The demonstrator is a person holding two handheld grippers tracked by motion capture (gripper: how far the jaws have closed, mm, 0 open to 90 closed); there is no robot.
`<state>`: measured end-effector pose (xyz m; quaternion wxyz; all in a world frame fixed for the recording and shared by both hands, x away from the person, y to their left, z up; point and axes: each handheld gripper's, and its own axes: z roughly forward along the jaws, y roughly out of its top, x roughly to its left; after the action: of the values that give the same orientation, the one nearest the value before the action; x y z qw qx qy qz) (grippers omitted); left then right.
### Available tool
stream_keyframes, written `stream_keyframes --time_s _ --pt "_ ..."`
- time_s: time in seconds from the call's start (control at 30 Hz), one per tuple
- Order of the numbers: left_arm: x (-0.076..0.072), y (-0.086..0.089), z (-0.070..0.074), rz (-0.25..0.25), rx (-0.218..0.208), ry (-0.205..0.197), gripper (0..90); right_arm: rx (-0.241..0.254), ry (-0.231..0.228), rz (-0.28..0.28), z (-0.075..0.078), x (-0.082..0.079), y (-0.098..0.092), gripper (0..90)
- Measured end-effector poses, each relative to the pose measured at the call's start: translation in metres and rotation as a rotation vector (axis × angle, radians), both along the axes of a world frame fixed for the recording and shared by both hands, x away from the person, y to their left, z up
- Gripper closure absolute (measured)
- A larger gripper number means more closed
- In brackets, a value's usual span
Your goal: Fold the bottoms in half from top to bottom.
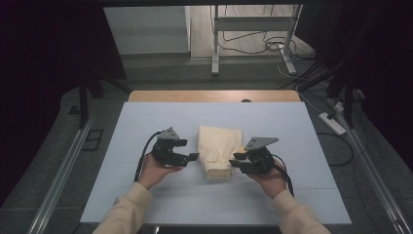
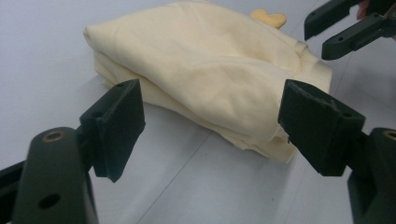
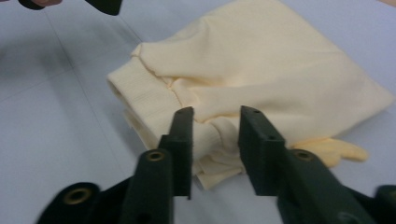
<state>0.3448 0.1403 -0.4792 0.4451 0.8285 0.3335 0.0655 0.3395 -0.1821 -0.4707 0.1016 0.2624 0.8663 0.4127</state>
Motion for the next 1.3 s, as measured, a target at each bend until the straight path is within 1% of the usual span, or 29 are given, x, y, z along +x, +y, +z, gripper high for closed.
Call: stream_keyframes --time_s 0.13,0.23,0.37,0.5,0.63,0.77,0.93,1.13,1.23,1.3 --pt "-0.005 0.002 -0.001 0.003 0.007 0.0 22.6 0.016 0.02 -0.021 -0.002 -0.001 -0.008 49.0" --pt "-0.009 0.005 -0.001 0.005 0.01 0.001 22.3 0.036 0.018 -0.029 -0.002 -0.004 -0.013 43.7" --pt "-0.016 0.01 -0.003 0.009 0.016 -0.002 22.3 0.038 0.014 -0.034 -0.003 -0.007 -0.021 38.9" --pt "-0.022 0.016 -0.005 0.02 0.019 0.002 22.3 0.038 0.021 -0.044 -0.006 -0.01 -0.029 38.1" --pt "-0.027 0.022 -0.008 0.032 0.021 0.01 22.3 0.028 0.017 -0.051 -0.009 -0.015 -0.038 37.6" --pt "-0.034 0.028 -0.01 0.044 0.029 0.011 22.4 0.019 0.017 -0.07 -0.012 -0.02 -0.05 37.4" --pt "-0.044 0.037 -0.012 0.06 0.025 0.014 22.4 -0.006 0.011 -0.095 -0.016 -0.027 -0.066 36.8" --pt "-0.055 0.052 -0.014 0.088 0.028 0.019 22.4 -0.009 0.008 -0.126 -0.017 -0.033 -0.086 36.5" --pt "-0.059 0.059 -0.018 0.102 0.034 0.032 22.5 -0.013 -0.001 -0.145 -0.017 -0.036 -0.096 36.5" --pt "-0.061 0.064 -0.021 0.11 0.042 0.037 22.5 -0.016 0.003 -0.157 -0.018 -0.038 -0.103 36.5"
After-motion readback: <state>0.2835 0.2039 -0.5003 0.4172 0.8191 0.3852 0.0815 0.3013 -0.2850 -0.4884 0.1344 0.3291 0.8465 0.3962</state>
